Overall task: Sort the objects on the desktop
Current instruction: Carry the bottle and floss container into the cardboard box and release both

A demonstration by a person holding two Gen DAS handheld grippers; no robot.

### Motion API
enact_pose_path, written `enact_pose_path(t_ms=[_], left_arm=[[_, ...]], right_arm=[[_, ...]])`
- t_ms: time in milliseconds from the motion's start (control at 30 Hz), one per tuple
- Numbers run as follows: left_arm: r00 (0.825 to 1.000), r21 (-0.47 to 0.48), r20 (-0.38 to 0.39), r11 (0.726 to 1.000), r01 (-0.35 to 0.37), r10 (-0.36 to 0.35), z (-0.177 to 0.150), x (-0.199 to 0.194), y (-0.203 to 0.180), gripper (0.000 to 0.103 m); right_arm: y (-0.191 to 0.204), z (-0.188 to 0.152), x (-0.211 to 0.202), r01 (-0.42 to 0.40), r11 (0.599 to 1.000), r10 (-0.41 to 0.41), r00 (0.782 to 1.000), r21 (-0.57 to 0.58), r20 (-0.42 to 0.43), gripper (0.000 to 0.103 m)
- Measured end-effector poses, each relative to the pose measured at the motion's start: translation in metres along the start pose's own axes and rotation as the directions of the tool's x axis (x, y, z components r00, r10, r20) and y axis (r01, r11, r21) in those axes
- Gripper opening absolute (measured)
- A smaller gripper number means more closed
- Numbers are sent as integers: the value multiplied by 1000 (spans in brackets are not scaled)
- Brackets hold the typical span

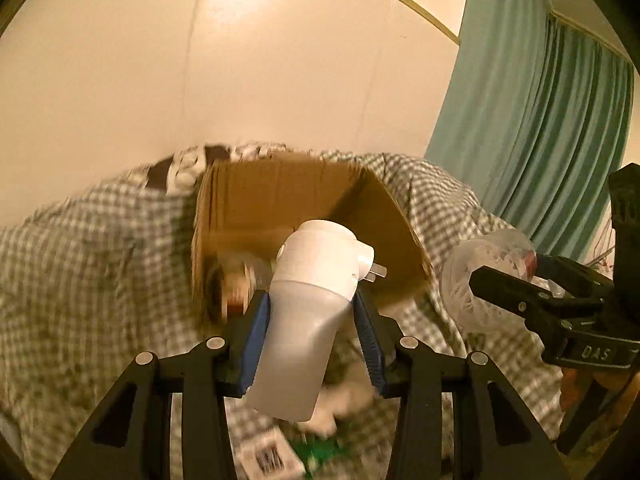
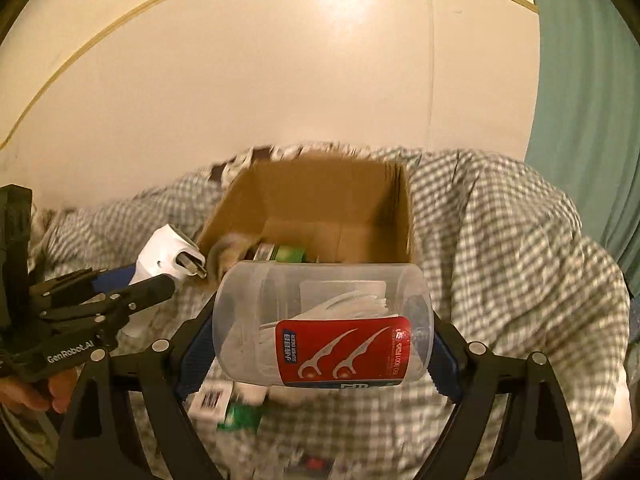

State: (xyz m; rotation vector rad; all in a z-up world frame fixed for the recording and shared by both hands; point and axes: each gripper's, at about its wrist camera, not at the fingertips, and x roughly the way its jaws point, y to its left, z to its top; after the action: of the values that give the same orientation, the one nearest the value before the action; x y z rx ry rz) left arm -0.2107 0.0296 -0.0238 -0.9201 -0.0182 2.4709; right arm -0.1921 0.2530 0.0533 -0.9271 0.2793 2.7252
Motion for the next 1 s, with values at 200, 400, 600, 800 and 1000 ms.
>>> enact_pose_path(t_ms=[200, 400, 600, 800, 1000], left_arm=[[999, 22, -9, 999, -39, 40, 39, 68, 16, 44], [997, -2, -8, 997, -83, 83, 55, 112, 21, 77], [992, -60, -8, 990, -126, 125, 48, 99, 25, 99], [990, -111, -38, 984, -140, 136, 13, 38, 38, 99], [977, -146, -116, 970, -195, 179, -57, -2, 44, 99]], right_arm=[[-16, 33, 62, -8, 999, 8, 1000, 37, -12, 88], [-35, 58, 110, 17, 999, -15, 1000, 51, -27, 88], [-62, 64, 77, 32, 994, -35, 999, 108, 30, 96], [-66, 39, 24, 47, 995, -47, 999, 88, 1, 96], [-58, -23, -18, 67, 996, -63, 995, 54, -77, 96]])
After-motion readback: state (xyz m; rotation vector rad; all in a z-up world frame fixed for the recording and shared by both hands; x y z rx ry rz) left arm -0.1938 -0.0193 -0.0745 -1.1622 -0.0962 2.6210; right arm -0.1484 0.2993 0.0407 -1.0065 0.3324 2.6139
